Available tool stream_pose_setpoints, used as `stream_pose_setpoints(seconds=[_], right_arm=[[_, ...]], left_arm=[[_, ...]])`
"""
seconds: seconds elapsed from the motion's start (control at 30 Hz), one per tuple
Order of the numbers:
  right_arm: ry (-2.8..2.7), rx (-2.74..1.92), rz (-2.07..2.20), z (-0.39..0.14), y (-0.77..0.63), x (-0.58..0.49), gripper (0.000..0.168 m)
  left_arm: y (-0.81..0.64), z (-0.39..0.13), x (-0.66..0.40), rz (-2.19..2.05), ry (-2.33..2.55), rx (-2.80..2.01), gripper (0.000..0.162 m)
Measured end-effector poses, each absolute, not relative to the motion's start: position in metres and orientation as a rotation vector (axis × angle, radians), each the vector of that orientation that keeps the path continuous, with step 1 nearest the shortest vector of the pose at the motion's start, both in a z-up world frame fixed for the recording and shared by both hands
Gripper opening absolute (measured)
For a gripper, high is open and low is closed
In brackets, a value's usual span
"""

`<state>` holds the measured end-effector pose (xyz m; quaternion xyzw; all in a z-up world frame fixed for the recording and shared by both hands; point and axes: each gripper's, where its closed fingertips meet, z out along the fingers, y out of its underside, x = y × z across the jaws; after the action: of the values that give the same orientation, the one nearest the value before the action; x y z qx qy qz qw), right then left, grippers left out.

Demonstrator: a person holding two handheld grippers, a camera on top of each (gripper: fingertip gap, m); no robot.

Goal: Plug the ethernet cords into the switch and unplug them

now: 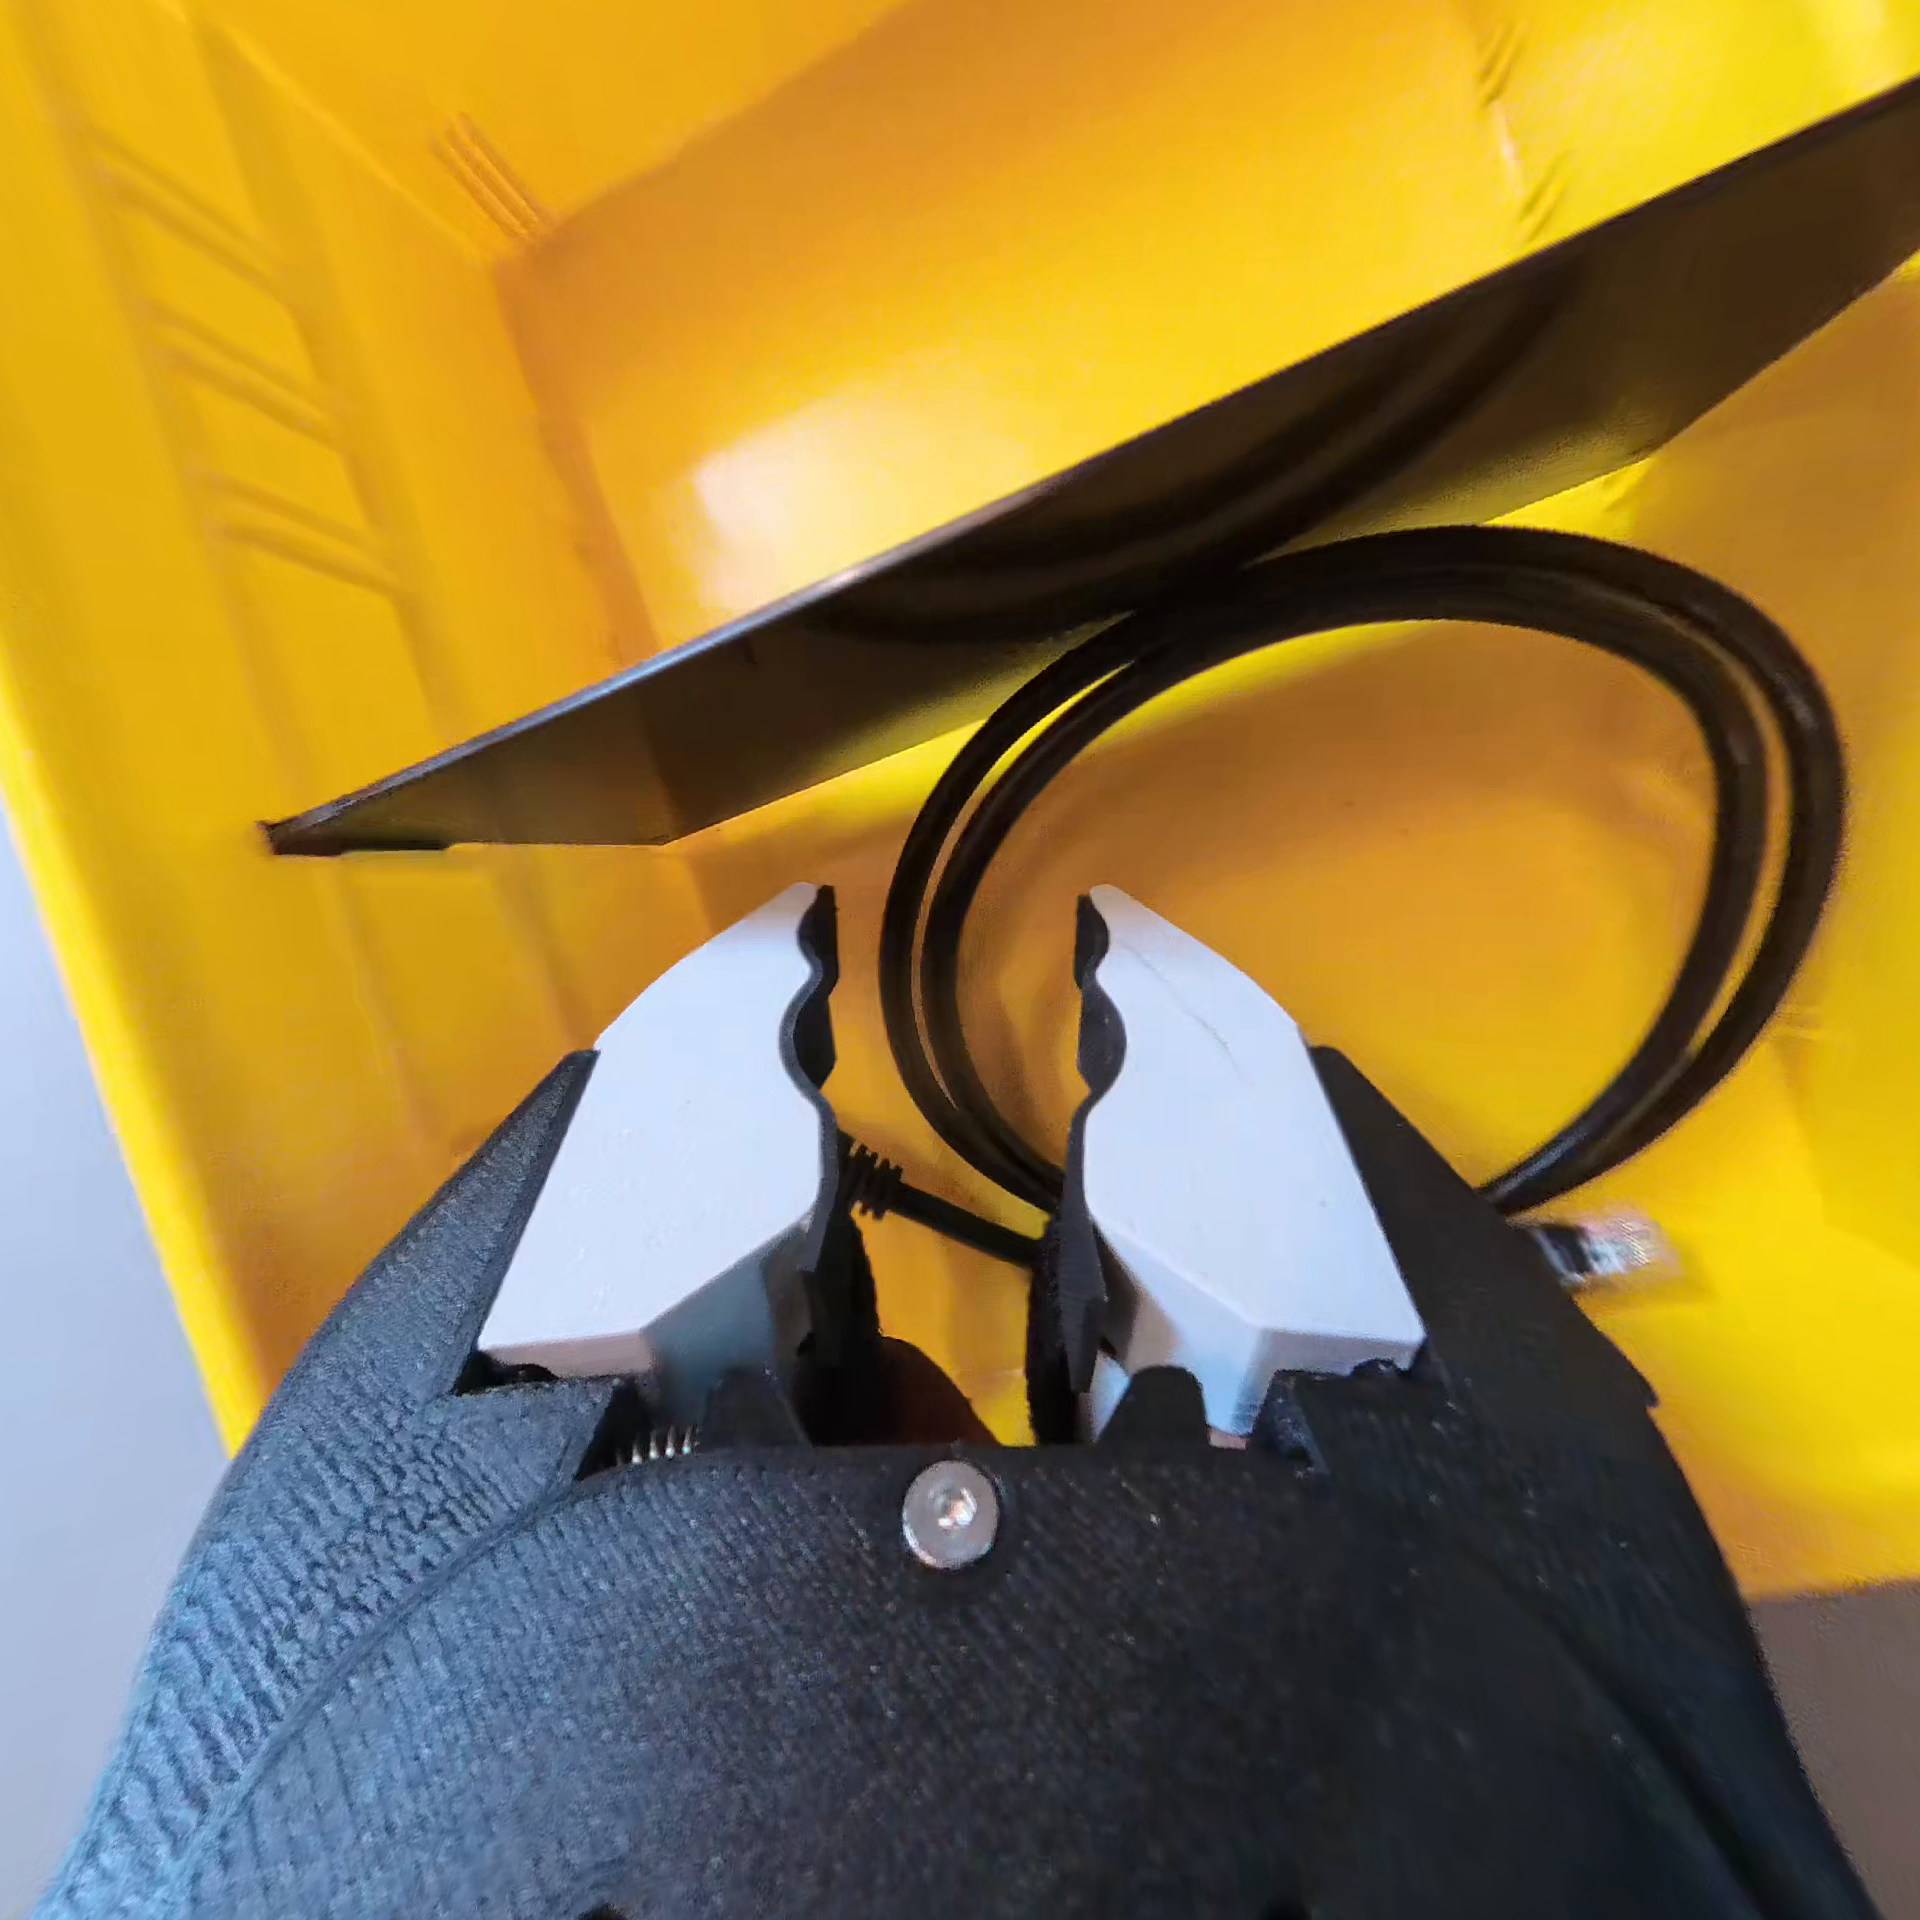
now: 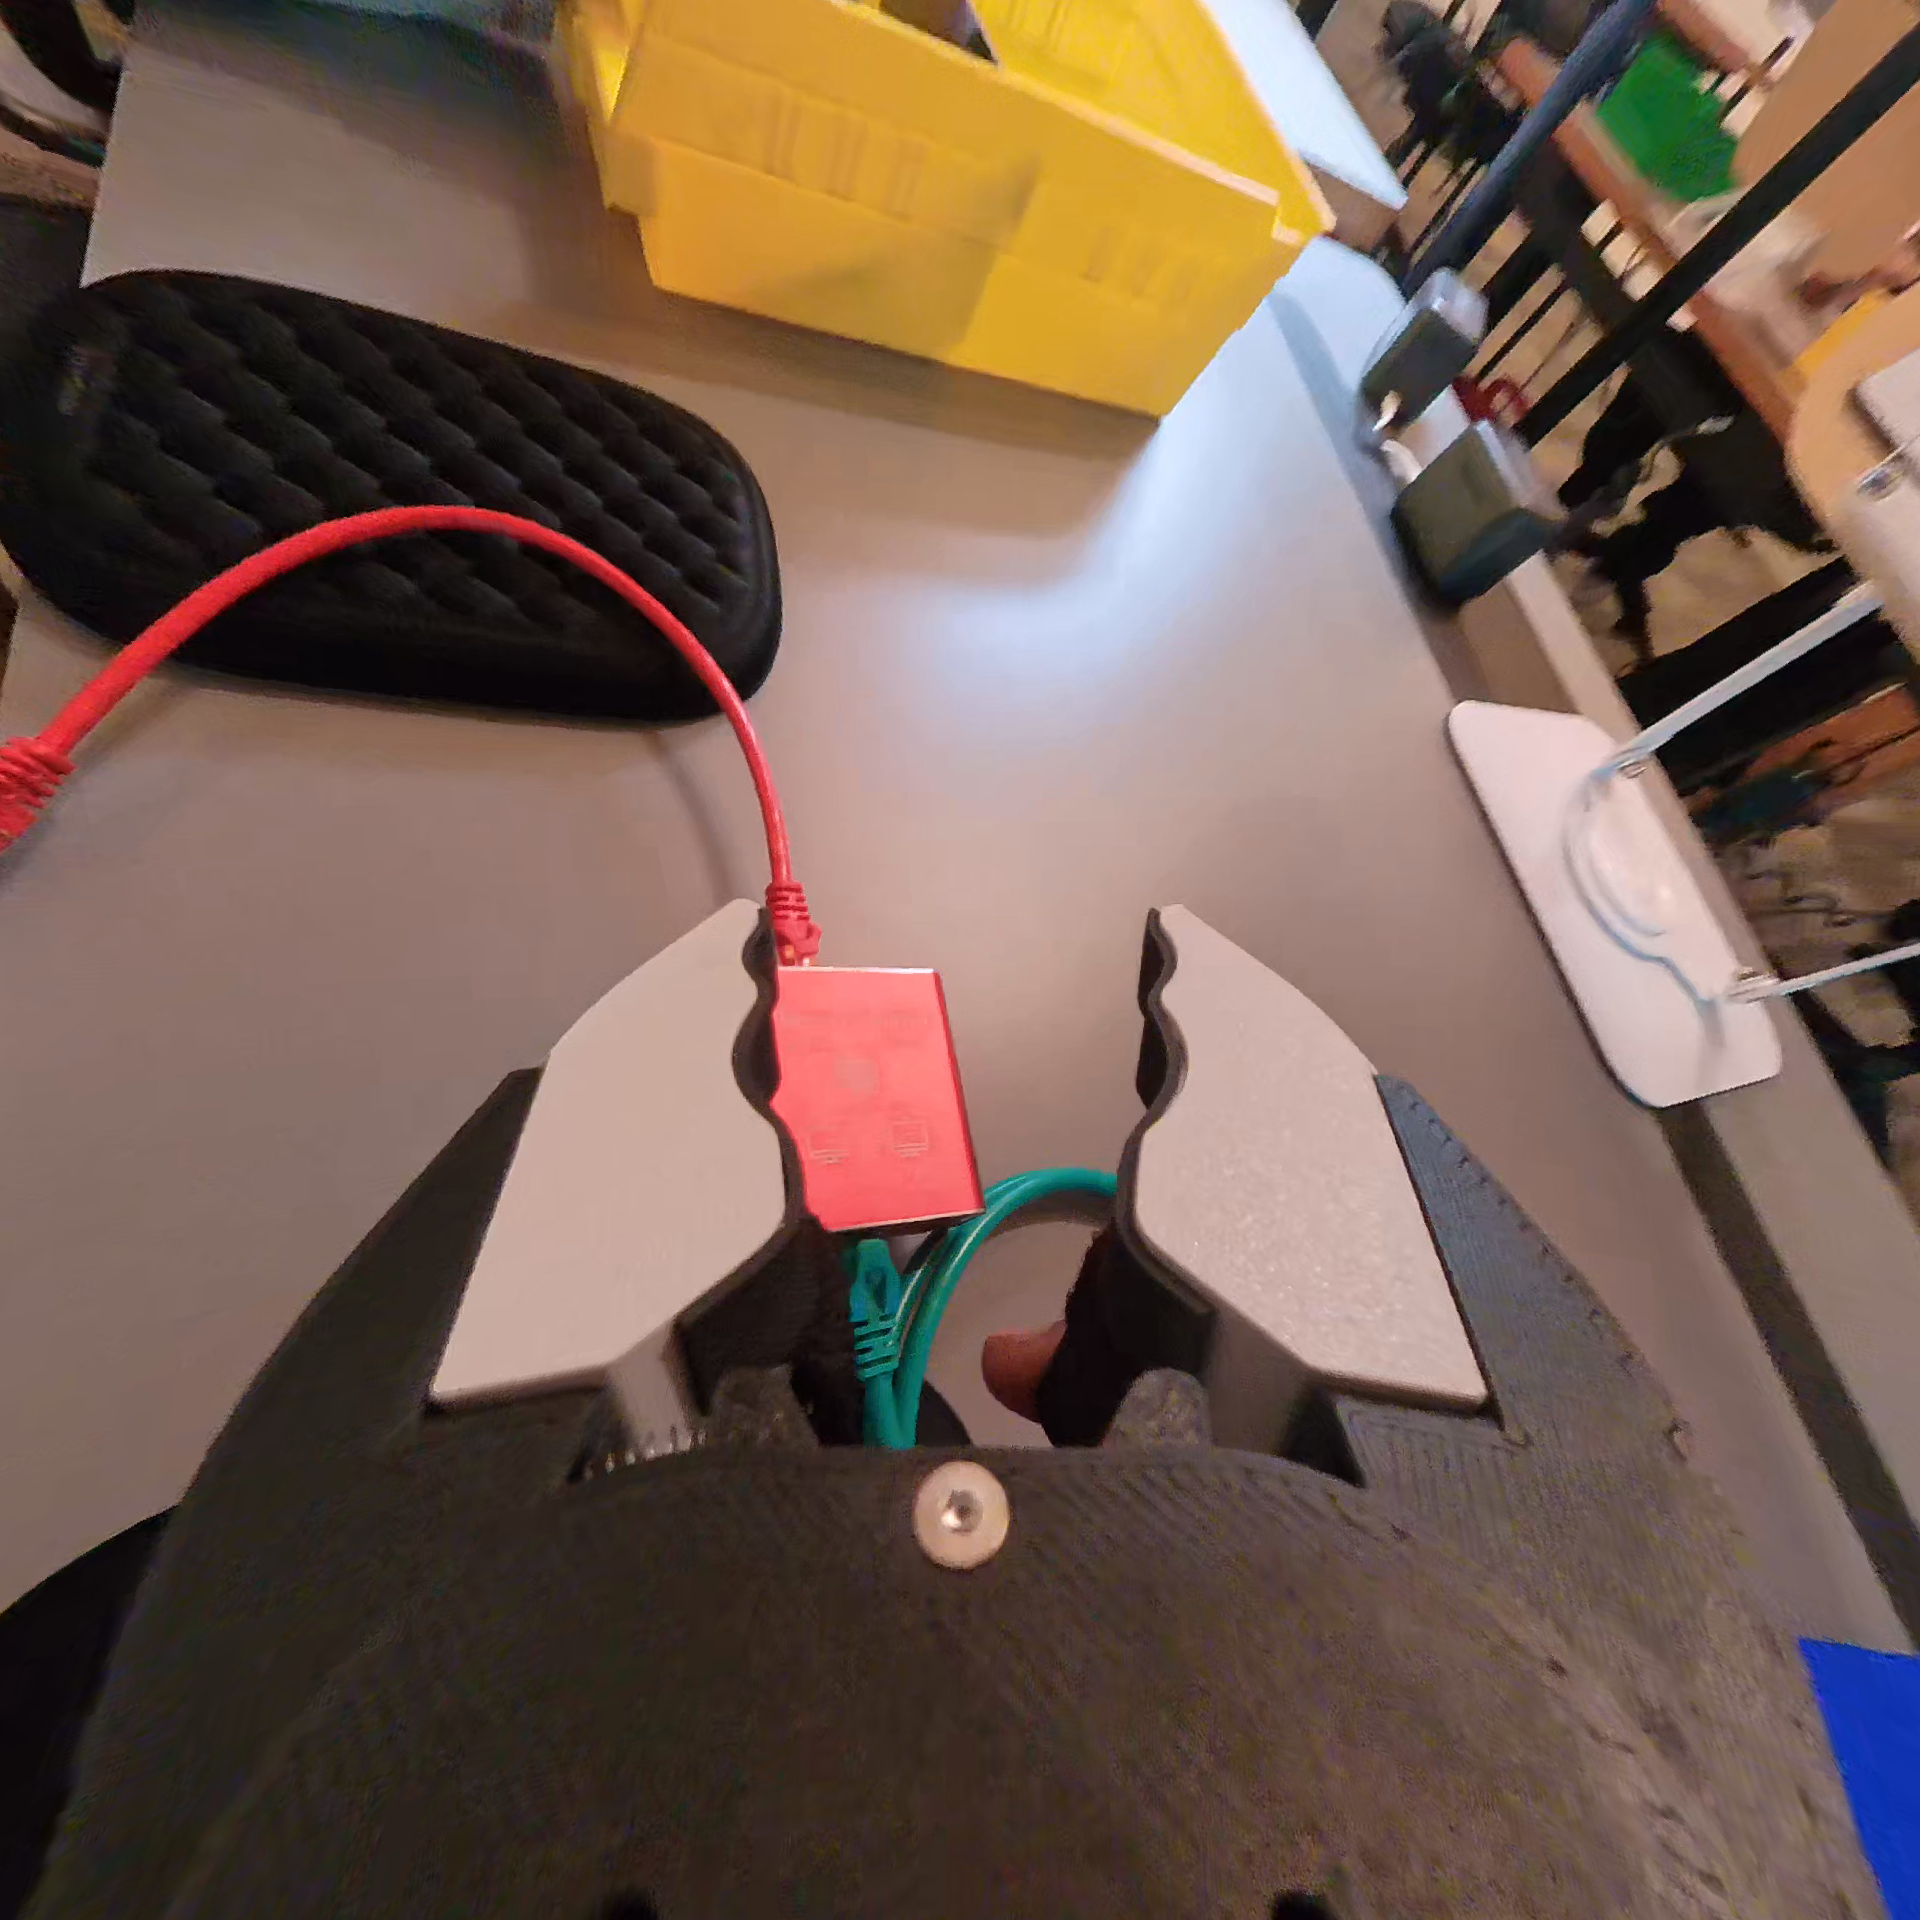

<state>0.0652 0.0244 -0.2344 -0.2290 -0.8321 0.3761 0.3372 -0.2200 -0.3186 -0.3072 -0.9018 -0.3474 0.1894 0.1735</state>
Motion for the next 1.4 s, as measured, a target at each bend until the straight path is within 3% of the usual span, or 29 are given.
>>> stream_pose_setpoints(seconds=[0.03,0.13,0.33,0.7,0.87,1.1,1.23,1.27,1.33,1.4], right_arm=[[-2.151,-0.583,0.986,-0.23,0.024,0.065,0.066],[-2.116,-0.56,0.999,-0.222,0.023,0.065,0.065],[-2.117,-0.562,0.998,-0.221,0.022,0.065,0.065],[-2.068,-0.567,1.166,-0.207,-0.004,0.062,0.065],[-2.024,-0.542,1.253,-0.192,-0.032,0.059,0.067],[-1.896,-0.619,1.431,-0.146,-0.055,0.055,0.068],[-1.899,-0.689,1.465,-0.137,-0.057,0.051,0.056],[-1.916,-0.707,1.459,-0.14,-0.057,0.05,0.046],[-1.927,-0.713,1.44,-0.146,-0.053,0.048,0.009],[-1.864,-0.73,1.503,-0.145,-0.046,0.048,0.006]], left_arm=[[-0.32,-0.313,-0.222,0.536,-0.993,-2.574,0.04],[-0.326,-0.317,-0.227,0.613,-0.963,-2.6,0.007],[-0.33,-0.267,-0.215,0.757,-0.905,-2.477,0.006],[-0.28,-0.101,-0.167,1.183,-0.563,-1.848,0.005],[-0.205,-0.091,-0.118,1.106,-0.349,-1.793,0.005],[-0.109,-0.116,-0.051,1.101,-0.015,-1.852,0.005],[-0.073,-0.138,-0.02,1.119,0.184,-1.896,0.006],[-0.066,-0.142,-0.012,1.105,0.222,-1.897,0.006],[-0.058,-0.145,-0.003,1.078,0.253,-1.885,0.006],[-0.054,-0.139,0.001,1.029,0.253,-1.83,0.016]])
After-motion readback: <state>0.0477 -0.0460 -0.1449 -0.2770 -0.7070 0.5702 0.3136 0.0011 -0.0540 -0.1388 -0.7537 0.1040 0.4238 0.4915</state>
